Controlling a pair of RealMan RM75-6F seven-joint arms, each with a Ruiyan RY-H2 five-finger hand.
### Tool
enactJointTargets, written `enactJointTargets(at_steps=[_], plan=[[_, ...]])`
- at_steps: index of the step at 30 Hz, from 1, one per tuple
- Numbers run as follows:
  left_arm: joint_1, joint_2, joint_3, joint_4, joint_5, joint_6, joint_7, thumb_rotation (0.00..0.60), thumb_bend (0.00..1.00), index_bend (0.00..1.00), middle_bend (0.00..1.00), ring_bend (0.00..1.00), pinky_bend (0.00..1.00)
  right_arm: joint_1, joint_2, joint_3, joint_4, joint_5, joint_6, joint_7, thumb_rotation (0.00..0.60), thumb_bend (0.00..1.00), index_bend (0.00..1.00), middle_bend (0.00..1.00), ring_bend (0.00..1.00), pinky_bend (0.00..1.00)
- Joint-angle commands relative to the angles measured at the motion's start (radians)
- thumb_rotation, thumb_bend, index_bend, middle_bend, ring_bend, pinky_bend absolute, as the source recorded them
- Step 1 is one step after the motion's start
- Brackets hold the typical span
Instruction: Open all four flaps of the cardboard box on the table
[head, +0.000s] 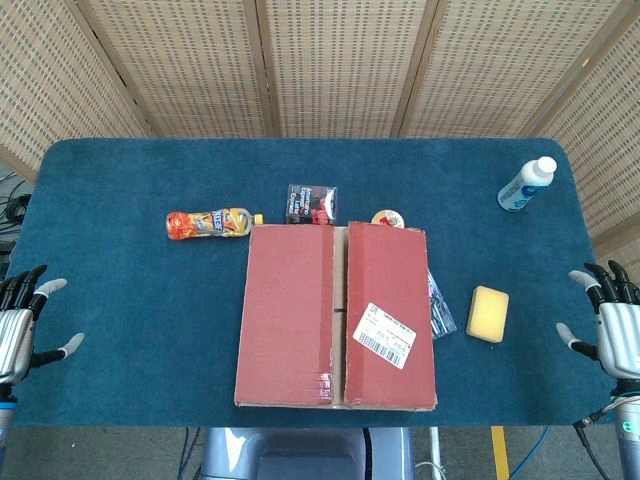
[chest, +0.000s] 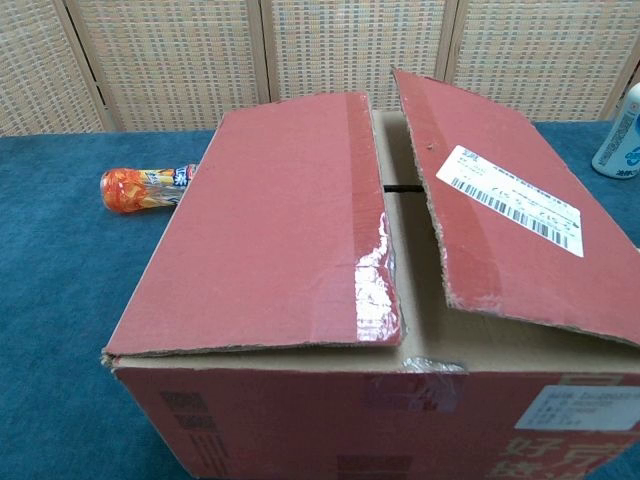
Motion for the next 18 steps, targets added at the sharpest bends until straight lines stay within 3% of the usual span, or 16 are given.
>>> enactJointTargets(at_steps=[1,6,16,18], plan=[[-0.001,0.001,0.001,-0.001,-0.002,-0.003,0.002,0.508,0.21,0.2,0.07,0.07,0.06,0.001,0.0,0.0,0.003,-0.004,-0.001,0.008,0.6,0.29,0.22,0.17,0.04,0.19],[-0.007,0.001,-0.001,-0.005,-0.001,-0.007,0.006,0.509,0.21,0.2,0.07,0.07,0.06,0.003,0.001,0.002,0.007,-0.009,-0.001,0.027,0.6,0.43,0.22,0.17,0.04,0.19],[-0.018,0.001,-0.003,-0.013,-0.019,-0.024,0.031,0.51,0.21,0.2,0.07,0.07,0.06,0.027,0.024,0.0,-0.009,-0.045,-0.049,0.14,0.6,0.95,0.22,0.18,0.04,0.19],[-0.02,0.002,-0.002,-0.012,-0.018,-0.026,0.031,0.51,0.21,0.2,0.07,0.07,0.06,0.043,0.035,0.004,-0.014,-0.065,-0.061,0.172,0.6,1.0,0.22,0.19,0.04,0.19]])
